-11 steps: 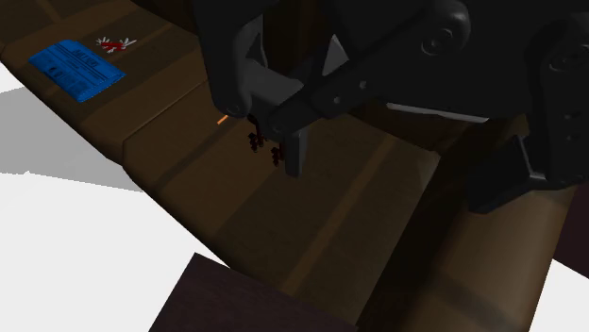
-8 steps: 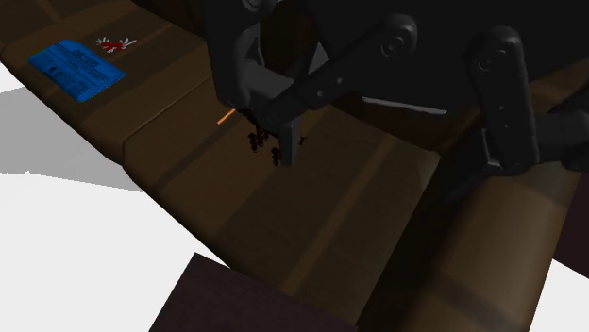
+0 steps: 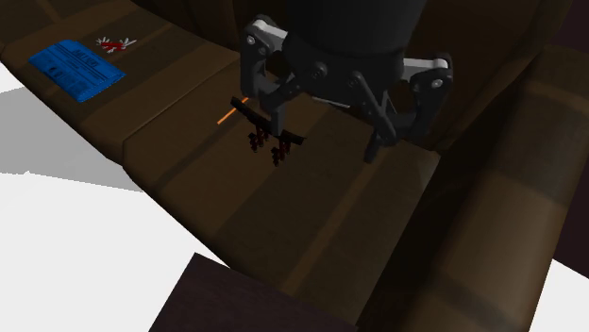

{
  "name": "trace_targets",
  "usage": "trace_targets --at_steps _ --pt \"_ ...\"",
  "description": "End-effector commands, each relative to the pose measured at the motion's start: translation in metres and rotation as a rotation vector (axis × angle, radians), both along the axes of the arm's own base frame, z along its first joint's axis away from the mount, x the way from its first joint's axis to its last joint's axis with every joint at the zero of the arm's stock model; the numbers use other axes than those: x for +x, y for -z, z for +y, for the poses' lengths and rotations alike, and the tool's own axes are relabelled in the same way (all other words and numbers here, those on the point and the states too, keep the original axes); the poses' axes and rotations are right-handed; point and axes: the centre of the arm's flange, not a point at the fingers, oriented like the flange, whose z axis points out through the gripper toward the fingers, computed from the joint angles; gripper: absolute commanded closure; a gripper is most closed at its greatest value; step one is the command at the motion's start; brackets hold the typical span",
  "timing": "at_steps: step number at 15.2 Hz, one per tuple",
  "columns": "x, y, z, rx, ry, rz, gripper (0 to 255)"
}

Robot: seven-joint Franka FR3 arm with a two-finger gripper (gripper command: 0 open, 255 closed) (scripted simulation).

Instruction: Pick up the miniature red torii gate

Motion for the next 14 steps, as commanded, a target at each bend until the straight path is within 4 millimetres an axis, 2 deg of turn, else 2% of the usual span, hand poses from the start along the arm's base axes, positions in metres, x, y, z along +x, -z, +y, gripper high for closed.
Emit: trace_targets --at_steps 1,14 --pt "0.018 0.018 0.01 0.007 0.022 0.017 0" --pt "0.13 0.148 0.064 0.047 0.159 0.127 0"
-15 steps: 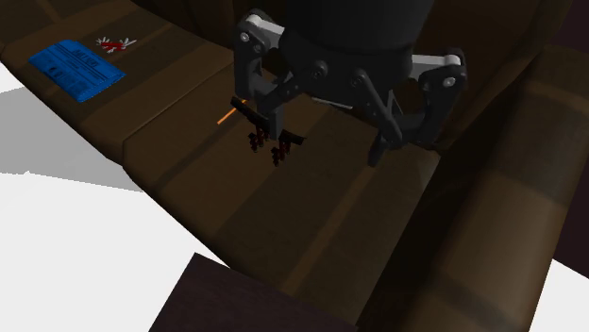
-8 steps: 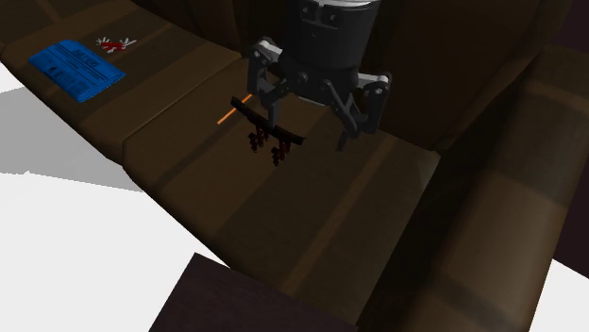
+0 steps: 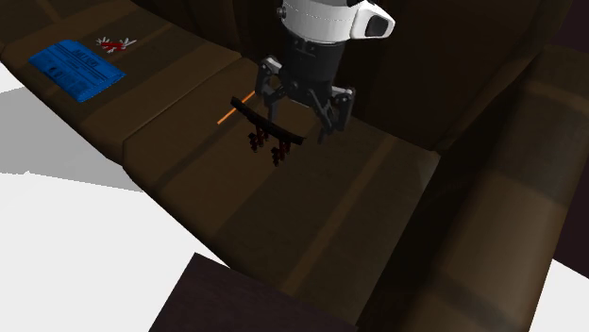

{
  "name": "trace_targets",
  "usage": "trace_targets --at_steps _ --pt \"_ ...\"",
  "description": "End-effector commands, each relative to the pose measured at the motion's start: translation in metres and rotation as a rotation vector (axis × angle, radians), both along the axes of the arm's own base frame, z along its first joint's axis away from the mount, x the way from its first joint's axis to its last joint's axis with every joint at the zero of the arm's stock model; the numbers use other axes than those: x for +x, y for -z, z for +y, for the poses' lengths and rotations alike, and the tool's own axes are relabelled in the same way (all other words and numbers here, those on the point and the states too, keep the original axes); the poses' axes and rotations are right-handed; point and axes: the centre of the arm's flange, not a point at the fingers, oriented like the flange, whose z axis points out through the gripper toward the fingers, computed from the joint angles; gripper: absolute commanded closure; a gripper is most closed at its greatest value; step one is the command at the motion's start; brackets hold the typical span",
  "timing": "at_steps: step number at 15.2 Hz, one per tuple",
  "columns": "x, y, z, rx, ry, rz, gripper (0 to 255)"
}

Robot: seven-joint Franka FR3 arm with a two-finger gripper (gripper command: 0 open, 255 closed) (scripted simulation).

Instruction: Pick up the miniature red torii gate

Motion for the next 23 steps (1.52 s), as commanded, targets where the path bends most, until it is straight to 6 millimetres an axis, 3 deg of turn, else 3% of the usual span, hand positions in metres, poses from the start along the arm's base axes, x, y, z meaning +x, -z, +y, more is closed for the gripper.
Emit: trace_targets --at_steps 1,14,23 --pt "0.017 0.026 0.009 0.007 0.022 0.017 0" --pt "0.12 0.164 0.052 0.046 0.157 0.126 0" --pt "0.12 0.204 0.052 0.046 0.157 0.126 0"
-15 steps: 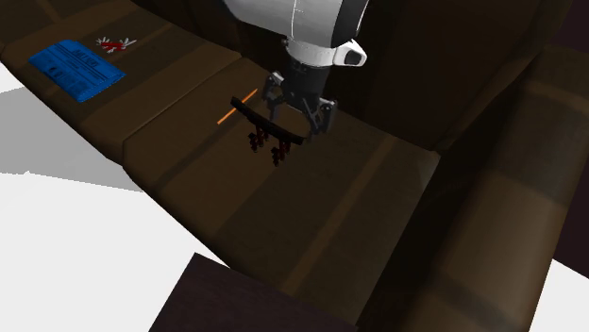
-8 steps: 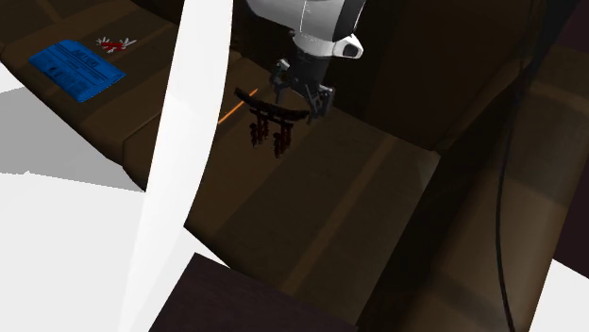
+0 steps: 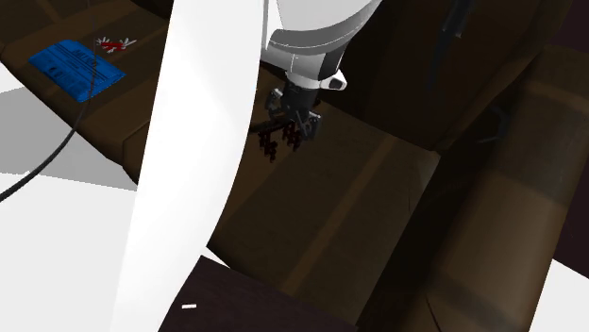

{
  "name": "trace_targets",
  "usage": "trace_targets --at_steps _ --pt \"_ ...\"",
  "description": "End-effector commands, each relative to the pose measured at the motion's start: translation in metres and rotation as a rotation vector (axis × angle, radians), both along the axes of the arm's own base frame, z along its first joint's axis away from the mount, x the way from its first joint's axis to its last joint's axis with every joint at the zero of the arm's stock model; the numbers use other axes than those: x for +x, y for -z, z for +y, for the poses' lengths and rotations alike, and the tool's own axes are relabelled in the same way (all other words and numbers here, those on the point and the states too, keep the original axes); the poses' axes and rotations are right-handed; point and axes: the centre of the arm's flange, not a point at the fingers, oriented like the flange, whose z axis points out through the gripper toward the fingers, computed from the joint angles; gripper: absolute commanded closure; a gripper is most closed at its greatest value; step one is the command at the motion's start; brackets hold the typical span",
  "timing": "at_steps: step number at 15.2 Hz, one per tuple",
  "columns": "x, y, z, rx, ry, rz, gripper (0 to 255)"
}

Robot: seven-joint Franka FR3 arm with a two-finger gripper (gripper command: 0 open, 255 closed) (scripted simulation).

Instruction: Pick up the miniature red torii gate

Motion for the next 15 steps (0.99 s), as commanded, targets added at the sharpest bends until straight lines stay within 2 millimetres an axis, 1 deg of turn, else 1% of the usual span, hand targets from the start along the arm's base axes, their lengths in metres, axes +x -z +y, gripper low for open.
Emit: trace_targets --at_steps 1,6,7,9,10,15 --pt "-0.004 0.017 0.0 -0.005 -0.001 0.023 255" --pt "-0.003 0.017 -0.009 -0.004 0.0 0.023 255" --pt "-0.004 0.017 -0.008 -0.004 0.0 0.022 255" --pt "0.0 0.014 -0.007 -0.004 0.001 0.023 255" --pt "-0.004 0.016 -0.006 -0.005 -0.001 0.023 255" --pt "-0.004 -0.011 -0.006 -0.005 -0.001 0.023 255"
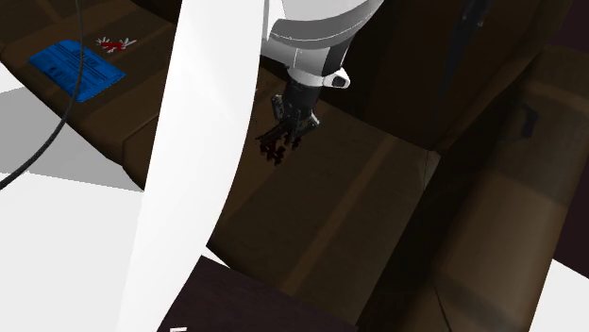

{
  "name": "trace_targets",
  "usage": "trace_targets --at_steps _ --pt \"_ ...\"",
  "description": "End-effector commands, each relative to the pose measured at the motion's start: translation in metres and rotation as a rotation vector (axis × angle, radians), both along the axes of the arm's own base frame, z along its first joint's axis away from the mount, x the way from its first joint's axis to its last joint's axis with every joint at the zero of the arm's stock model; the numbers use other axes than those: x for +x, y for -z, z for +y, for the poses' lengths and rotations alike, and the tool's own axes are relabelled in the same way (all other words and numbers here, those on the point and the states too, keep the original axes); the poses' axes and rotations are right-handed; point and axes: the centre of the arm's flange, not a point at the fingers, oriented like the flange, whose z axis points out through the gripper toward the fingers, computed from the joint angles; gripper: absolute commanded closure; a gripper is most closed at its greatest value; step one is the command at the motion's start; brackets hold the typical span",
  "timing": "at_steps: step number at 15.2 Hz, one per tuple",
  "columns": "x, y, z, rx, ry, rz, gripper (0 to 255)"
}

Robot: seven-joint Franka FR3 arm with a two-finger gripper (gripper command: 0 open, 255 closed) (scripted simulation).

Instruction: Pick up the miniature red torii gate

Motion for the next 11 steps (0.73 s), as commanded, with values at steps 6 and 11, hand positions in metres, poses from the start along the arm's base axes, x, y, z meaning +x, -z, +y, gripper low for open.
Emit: trace_targets --at_steps 6,11 --pt "-0.002 -0.033 0.0 -0.001 -0.001 0.008 255" --pt "-0.002 -0.055 0.0 -0.001 -0.001 0.008 255"
